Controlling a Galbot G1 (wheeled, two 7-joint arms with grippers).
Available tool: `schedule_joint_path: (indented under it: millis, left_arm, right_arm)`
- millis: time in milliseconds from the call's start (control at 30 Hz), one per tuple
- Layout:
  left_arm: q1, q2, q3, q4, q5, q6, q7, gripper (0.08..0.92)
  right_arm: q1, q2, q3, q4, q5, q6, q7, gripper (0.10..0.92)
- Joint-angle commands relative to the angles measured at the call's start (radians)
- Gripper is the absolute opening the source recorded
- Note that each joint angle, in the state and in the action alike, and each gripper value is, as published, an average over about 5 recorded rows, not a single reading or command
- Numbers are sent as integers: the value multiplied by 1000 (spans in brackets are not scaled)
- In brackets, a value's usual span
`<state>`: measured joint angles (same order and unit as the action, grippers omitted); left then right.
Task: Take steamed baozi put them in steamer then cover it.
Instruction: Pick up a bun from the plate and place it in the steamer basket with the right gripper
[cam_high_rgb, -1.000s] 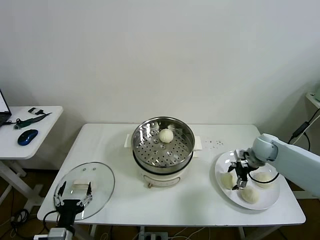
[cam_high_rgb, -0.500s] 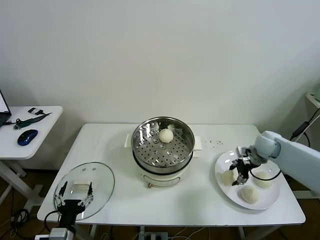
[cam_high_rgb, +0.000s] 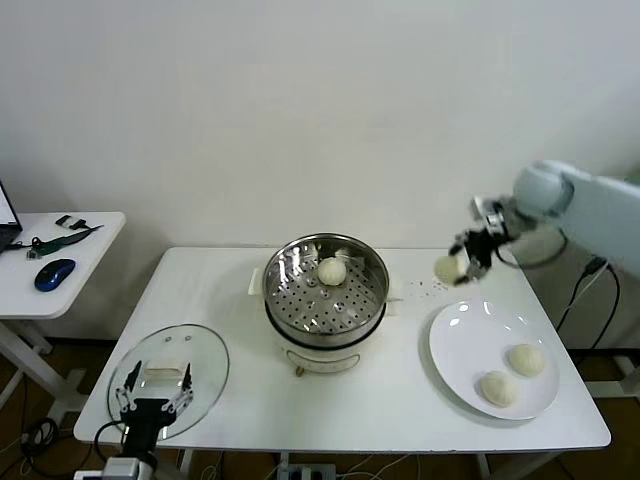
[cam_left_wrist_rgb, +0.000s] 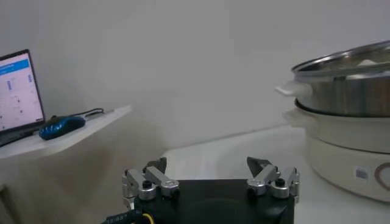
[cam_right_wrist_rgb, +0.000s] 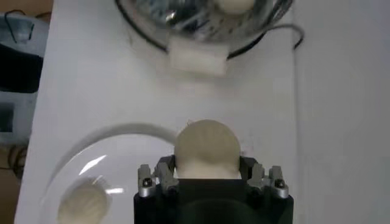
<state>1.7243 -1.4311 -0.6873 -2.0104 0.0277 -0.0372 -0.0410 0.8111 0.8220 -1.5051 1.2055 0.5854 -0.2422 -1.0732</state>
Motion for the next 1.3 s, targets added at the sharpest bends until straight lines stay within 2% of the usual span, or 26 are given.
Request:
schedule_joint_path:
  millis: [33, 167, 700, 1167, 1300]
  left_arm:
    - [8, -2, 25, -22, 3, -3, 0, 823]
    - [15, -2, 26, -32, 4, -6, 0, 823]
    - [25, 4, 20, -20, 6, -16, -4, 823]
    - [15, -2, 20, 0, 6, -17, -6, 823]
    - [5, -7, 20, 6, 13, -15, -7, 823]
  right_arm:
    - [213, 305, -149, -35, 312, -77, 55, 670]
    - [135, 396, -110, -45, 361, -130, 117, 670]
    - [-122, 611, -91, -140, 314, -193, 236, 670]
    - [-240, 687, -104, -237, 246, -187, 234, 673]
    - [-248, 685, -102, -241, 233, -188, 235, 696]
